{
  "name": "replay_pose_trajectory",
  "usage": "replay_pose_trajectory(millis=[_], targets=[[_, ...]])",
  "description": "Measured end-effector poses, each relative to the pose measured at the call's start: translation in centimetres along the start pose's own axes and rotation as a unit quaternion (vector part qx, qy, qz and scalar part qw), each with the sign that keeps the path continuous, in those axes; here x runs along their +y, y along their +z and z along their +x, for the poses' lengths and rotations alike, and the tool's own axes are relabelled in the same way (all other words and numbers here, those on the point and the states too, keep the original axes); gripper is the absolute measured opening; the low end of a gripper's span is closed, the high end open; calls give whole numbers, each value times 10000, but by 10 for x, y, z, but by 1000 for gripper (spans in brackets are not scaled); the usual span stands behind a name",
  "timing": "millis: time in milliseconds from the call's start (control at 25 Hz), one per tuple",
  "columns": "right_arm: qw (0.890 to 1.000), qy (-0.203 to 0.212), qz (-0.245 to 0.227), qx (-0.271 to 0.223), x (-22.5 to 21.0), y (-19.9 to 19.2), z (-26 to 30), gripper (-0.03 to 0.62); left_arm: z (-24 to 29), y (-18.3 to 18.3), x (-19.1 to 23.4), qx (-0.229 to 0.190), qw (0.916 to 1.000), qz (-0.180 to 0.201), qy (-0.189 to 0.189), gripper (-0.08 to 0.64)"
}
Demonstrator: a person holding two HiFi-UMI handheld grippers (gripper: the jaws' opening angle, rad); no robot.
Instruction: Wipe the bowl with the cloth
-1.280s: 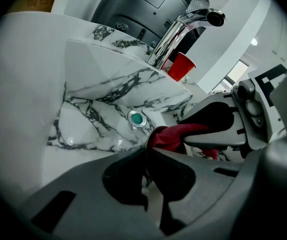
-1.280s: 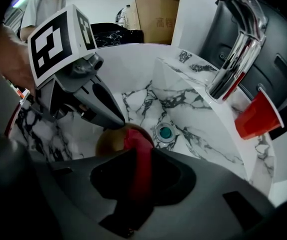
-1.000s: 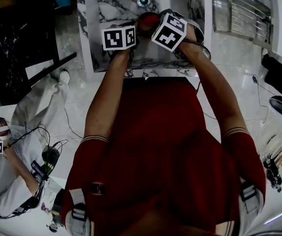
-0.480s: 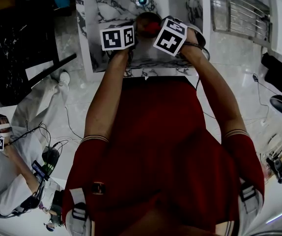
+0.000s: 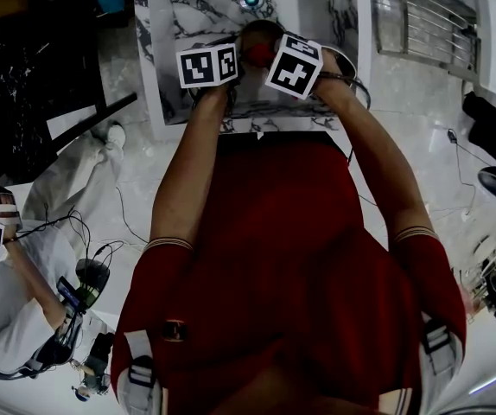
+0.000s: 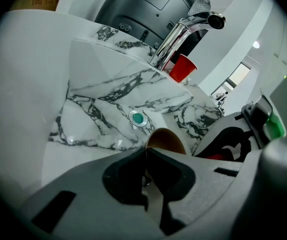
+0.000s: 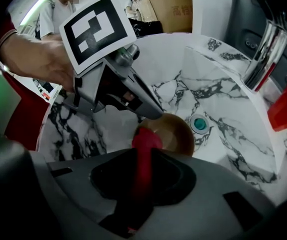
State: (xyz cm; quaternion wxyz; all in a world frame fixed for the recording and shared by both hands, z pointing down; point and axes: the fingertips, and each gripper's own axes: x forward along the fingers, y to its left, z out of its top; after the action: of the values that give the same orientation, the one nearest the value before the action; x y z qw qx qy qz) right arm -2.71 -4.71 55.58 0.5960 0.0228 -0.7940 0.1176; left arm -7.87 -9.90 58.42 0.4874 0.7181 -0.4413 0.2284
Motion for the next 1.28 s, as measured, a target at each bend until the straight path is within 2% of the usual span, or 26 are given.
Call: replay_pose_trajectory(millis=[480, 880, 1280], targets=[[9995, -87, 33, -289, -5, 24, 12, 89, -4, -2, -2, -36, 10000, -66, -60, 15], [9938, -730, 369, -758, -40, 40, 13, 89, -3, 2, 2, -68, 9999, -91, -89, 15], [9884, -1241, 397, -781, -70, 39, 6, 89, -2, 13, 4, -142, 9998, -69, -85, 15]])
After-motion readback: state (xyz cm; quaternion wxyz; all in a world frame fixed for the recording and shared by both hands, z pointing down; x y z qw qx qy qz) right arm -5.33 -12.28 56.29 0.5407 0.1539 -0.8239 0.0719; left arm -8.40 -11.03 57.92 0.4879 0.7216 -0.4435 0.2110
